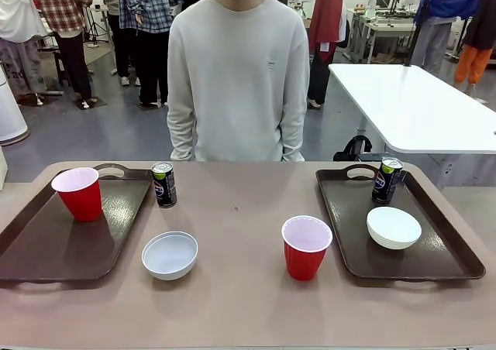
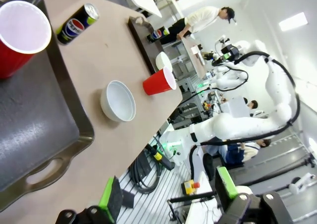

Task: Prepare tableware on both trays.
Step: Pick up a Picnic Bowl from the table and place it on a Handle tray.

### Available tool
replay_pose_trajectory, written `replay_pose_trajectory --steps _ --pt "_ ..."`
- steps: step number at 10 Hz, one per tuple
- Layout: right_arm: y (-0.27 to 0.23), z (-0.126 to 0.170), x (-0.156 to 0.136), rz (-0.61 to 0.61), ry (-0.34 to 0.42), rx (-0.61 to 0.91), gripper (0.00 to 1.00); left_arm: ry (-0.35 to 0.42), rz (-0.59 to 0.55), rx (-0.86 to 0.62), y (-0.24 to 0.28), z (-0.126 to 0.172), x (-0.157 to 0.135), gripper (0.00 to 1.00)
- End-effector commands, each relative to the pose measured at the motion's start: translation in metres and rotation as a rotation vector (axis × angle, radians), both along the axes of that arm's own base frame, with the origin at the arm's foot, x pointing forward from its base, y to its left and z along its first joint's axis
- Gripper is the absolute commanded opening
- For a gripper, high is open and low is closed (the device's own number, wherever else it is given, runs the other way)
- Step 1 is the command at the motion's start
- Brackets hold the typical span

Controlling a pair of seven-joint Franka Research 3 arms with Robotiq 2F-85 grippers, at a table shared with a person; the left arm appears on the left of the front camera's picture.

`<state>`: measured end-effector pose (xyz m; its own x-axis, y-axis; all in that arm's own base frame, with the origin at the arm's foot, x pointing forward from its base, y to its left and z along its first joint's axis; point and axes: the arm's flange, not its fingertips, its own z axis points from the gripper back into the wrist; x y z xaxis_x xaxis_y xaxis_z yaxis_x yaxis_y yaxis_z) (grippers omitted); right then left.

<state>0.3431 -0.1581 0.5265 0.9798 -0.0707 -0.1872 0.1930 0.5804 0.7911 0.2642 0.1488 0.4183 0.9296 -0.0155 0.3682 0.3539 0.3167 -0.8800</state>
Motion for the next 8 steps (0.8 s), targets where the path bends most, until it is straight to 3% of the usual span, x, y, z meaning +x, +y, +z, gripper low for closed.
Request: replay_pose_trajectory --steps 1,2,5,7,8 --pt "-0.027 -0.003 0.010 0.027 -0.061 0.134 1.00 -0.008 0.001 -0.011 0.000 0.001 -0.001 1.00" --pt "-0.044 -0.012 0.015 0.044 -0.085 0.189 1.00 -0.008 0.001 -0.011 0.000 0.001 -0.001 1.00" --pt "-0.066 -0.046 0.027 0.132 -0.345 0.319 1.00 -0.008 0.001 -0.011 0.000 0.001 -0.001 1.00" --pt "-0.050 -0.061 0.049 0.223 -0.366 0.317 1.00 -0.008 0.001 -0.011 0.000 0.001 -0.001 1.00" --pt "-0.037 -0.061 0.060 0.254 -0.314 0.276 1.00 -0.008 0.001 -0.011 0.000 0.001 -0.001 1.00"
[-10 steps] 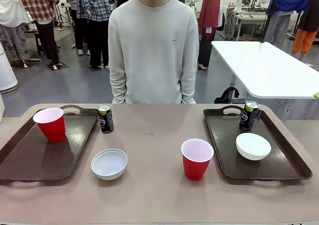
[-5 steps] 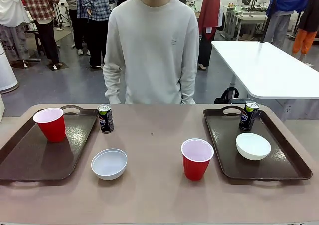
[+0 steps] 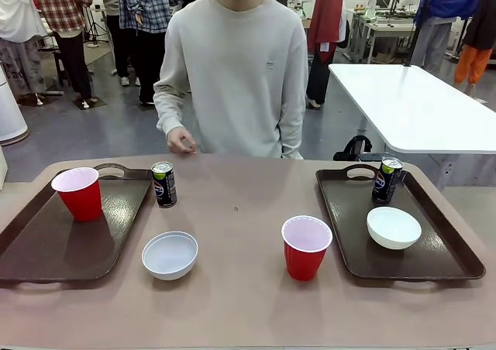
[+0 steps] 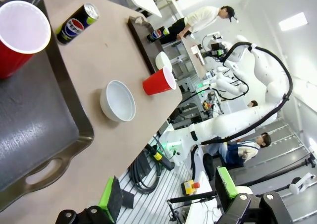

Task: Prepare tableware on both trays.
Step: Pick up a Picnic Bowl from the table and place it on a Handle tray.

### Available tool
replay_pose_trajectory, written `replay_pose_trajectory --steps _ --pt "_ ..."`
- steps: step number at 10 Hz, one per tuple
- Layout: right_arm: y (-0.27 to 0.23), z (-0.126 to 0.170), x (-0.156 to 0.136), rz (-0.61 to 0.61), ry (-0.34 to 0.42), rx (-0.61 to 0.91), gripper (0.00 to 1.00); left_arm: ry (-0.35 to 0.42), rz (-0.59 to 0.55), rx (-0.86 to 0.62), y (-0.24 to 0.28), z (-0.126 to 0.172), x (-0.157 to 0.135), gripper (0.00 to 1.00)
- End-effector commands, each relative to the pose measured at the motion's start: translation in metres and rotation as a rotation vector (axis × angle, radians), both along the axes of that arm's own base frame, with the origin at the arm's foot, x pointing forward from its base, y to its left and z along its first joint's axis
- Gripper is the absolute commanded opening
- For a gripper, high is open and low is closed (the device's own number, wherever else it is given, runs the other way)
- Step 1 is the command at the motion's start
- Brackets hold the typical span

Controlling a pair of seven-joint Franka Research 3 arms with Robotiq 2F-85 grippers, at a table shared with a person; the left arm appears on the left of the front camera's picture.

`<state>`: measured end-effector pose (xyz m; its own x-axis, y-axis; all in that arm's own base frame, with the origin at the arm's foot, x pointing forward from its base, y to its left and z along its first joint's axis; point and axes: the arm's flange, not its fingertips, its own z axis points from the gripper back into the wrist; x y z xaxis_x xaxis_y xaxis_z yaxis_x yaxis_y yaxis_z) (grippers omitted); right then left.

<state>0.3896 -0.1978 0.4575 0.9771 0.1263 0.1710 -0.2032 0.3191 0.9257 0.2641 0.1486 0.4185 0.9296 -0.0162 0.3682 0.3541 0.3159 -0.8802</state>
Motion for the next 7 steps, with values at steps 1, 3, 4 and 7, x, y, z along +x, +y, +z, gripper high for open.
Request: replay_pose_trajectory --steps 1,3,4,7 --pt "-0.0115 0.0065 -0.0131 -0.043 -0.005 0.006 1.00 -0.008 0.002 -0.011 -0.0002 0.0012 -0.0011 1.00" --pt "-0.0115 0.0065 -0.0131 -0.043 -0.005 0.006 1.00 -0.008 0.002 -0.011 -0.0002 0.0012 -0.0011 1.00" --pt "-0.0115 0.0065 -0.0131 -0.043 -0.005 0.006 1.00 -0.008 0.002 -0.011 -0.0002 0.0012 -0.0011 1.00" --pt "-0.0115 0.0065 -0.0131 -0.043 -0.005 0.006 1.00 -0.008 0.002 -0.011 -0.0002 0.0012 -0.0011 1.00"
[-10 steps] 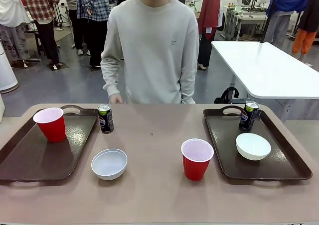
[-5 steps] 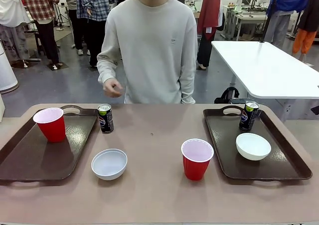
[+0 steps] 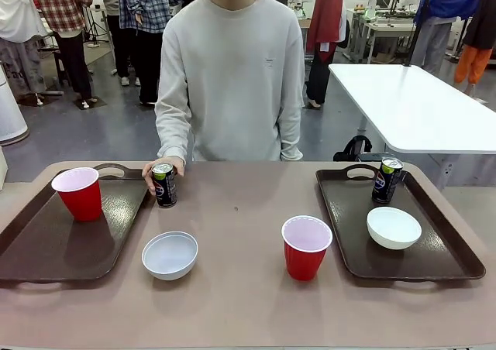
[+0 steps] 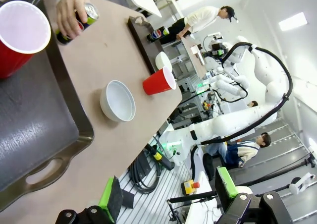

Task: Prepare tableware on both trays.
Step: Pick up a Picnic Bowl from the table and place it on a Handle tray.

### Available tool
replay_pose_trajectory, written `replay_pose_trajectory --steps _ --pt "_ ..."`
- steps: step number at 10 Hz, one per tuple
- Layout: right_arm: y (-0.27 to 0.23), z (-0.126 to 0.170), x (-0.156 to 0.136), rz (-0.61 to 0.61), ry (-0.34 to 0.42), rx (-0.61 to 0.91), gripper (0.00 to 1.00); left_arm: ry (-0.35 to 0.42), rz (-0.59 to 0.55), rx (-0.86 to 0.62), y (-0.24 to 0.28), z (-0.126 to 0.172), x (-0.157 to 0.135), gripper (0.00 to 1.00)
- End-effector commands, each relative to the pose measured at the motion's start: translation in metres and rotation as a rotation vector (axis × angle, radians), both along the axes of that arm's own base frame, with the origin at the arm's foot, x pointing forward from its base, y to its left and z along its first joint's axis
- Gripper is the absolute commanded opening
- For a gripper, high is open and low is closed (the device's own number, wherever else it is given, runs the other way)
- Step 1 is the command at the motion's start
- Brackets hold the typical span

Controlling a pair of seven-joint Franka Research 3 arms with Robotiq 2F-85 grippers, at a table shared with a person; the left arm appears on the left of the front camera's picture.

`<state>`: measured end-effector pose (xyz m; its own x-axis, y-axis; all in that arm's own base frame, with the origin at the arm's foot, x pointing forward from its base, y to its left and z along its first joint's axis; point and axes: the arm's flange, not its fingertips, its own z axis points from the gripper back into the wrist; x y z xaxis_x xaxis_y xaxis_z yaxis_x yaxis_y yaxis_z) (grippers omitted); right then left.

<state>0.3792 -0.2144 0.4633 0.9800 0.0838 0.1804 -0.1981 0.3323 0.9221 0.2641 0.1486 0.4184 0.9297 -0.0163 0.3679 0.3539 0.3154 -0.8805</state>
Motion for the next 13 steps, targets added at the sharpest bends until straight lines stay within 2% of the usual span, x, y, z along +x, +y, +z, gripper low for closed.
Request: replay_pose_trajectory --steps 1,3,4,7,8,10,12,13 --pt "0.005 0.001 -0.003 0.001 0.005 0.011 1.00 -0.008 0.002 -0.010 0.000 0.001 -0.001 1.00" --pt "0.005 0.001 -0.003 0.001 0.005 0.011 1.00 0.000 0.000 0.000 0.000 0.000 0.000 1.00" --pt "0.005 0.001 -0.003 0.001 0.005 0.011 1.00 -0.021 -0.012 0.112 -0.026 0.022 0.011 1.00" --pt "0.005 0.001 -0.003 0.001 0.005 0.011 1.00 0.034 -0.019 0.411 -0.076 0.057 0.037 1.00" --pt "0.005 0.001 -0.003 0.001 0.005 0.011 1.00 0.057 0.010 0.523 -0.091 0.064 0.045 1.00" --pt "0.005 0.001 -0.003 0.001 0.005 0.011 1.00 0.028 0.073 0.770 -0.145 0.082 0.045 1.00" --pt "0.005 0.001 -0.003 0.001 0.005 0.011 1.00 0.015 0.149 0.987 -0.204 0.082 0.054 1.00" --pt "0.005 0.001 -0.003 0.001 0.005 0.011 1.00 0.035 0.141 1.062 -0.238 0.070 0.067 1.00"
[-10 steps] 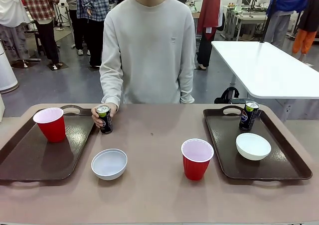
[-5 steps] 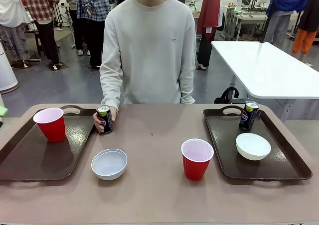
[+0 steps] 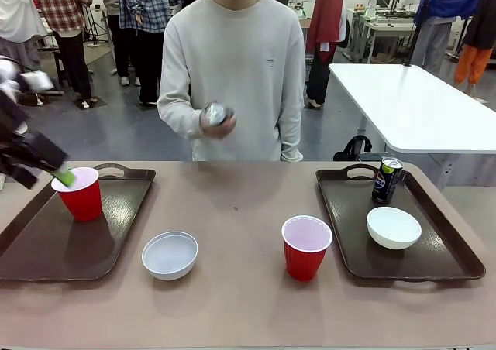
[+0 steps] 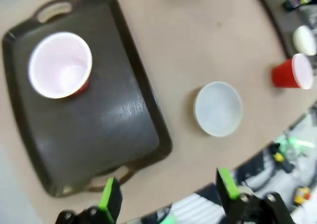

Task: Prepare tableware on both trays.
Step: Pick up a Picnic Bowl from the table and place it on a Handle tray.

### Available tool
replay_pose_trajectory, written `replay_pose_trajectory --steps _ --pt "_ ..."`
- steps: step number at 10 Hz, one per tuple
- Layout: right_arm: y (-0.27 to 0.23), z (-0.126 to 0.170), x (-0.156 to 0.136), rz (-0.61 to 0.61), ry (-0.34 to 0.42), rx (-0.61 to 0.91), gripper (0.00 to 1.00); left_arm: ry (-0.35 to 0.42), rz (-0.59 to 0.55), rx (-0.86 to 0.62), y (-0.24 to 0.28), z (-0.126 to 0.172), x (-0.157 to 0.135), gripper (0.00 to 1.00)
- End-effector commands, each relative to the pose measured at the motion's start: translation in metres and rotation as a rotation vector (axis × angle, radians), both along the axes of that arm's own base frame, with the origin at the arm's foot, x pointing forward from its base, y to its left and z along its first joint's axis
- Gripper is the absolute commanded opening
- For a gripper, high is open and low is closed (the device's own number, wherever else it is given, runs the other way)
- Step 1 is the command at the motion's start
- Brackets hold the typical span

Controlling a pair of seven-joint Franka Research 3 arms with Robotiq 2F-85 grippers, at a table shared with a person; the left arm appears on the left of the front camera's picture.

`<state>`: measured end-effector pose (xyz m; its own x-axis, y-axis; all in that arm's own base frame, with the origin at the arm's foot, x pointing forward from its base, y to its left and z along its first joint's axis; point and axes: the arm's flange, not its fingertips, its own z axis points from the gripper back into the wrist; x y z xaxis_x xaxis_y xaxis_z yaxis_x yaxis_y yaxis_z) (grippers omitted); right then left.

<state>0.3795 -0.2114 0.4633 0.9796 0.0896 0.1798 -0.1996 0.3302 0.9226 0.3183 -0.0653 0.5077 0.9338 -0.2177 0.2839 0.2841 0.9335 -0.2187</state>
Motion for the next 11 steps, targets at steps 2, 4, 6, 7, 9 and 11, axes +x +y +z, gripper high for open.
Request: replay_pose_trajectory --steps 2,4,6,7,9,11 --pt "0.002 0.001 -0.003 -0.005 0.005 0.010 1.00 0.075 0.041 0.186 -0.077 -0.037 0.037 1.00" --pt "0.002 0.001 -0.003 -0.005 0.005 0.010 1.00 -0.022 0.065 0.282 -0.124 -0.061 0.057 1.00" --pt "0.002 0.001 -0.003 -0.005 0.005 0.010 1.00 -0.023 -0.031 0.190 -0.132 -0.074 0.053 1.00" --pt "0.002 0.001 -0.003 -0.005 0.005 0.010 1.00 -0.008 0.021 0.241 -0.128 -0.066 0.045 1.00" --pt "0.002 0.001 -0.003 -0.005 0.005 0.010 1.00 -0.008 0.021 0.241 -0.128 -0.066 0.045 1.00" --pt "0.002 0.001 -0.003 -0.005 0.005 0.010 1.00 -0.008 0.021 0.241 -0.128 -0.066 0.045 1.00"
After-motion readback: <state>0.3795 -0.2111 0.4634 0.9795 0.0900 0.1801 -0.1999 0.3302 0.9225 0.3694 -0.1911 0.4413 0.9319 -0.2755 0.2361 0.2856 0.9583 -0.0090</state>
